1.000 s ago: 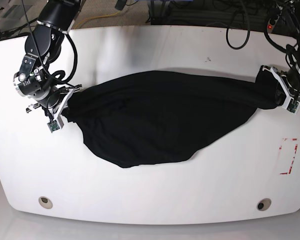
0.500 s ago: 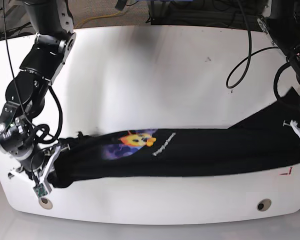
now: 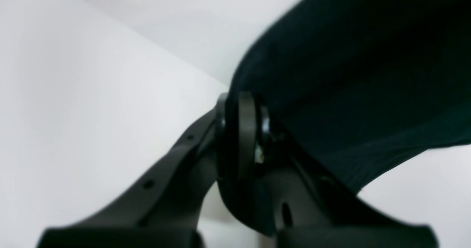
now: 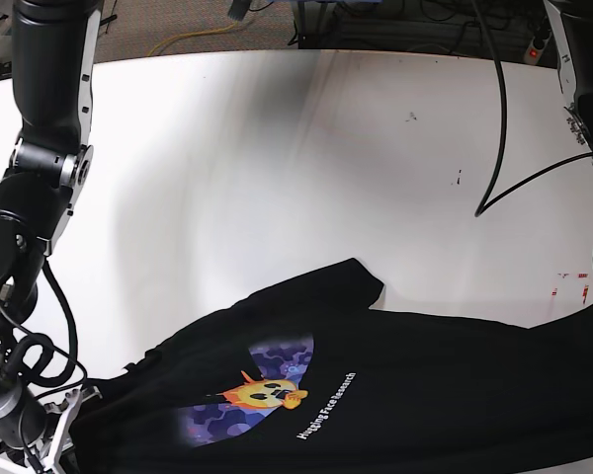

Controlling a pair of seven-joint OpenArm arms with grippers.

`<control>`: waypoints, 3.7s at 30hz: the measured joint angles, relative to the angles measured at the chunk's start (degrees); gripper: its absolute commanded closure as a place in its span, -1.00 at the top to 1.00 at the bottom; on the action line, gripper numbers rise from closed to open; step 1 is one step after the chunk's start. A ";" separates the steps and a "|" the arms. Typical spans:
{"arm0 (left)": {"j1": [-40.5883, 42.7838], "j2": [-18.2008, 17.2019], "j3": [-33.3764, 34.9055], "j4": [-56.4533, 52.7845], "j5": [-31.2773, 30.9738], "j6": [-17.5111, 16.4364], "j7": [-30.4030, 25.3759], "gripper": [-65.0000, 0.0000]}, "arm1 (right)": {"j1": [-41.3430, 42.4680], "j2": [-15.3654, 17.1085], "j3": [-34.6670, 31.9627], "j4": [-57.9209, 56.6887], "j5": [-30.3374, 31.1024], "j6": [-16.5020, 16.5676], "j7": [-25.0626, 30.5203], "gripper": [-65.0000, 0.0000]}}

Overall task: Fold the T-shirt properly
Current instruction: 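Lift and flick the shirt with both grippers, then lay it flat, then release the shirt with the left gripper, then regrasp the shirt edge with the left gripper further along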

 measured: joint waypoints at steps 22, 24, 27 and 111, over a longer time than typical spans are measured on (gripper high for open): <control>35.23 0.57 2.29 1.05 -0.13 0.07 -0.28 -1.00 | -41.38 -6.73 14.05 11.89 0.42 0.02 -2.80 -1.00; 39.19 0.70 2.29 1.18 -0.39 0.07 -0.37 -1.00 | -44.44 -7.89 15.87 11.91 0.28 -0.09 -2.91 -1.00; 44.98 0.70 2.27 1.16 -0.26 0.02 -0.87 -1.00 | -48.74 -10.38 18.16 11.85 -0.42 -0.20 -2.91 -1.00; 36.70 12.85 -0.15 -31.69 -5.14 0.42 -7.61 0.07 | -65.59 -19.23 22.56 11.30 -0.83 -0.22 -1.81 -0.06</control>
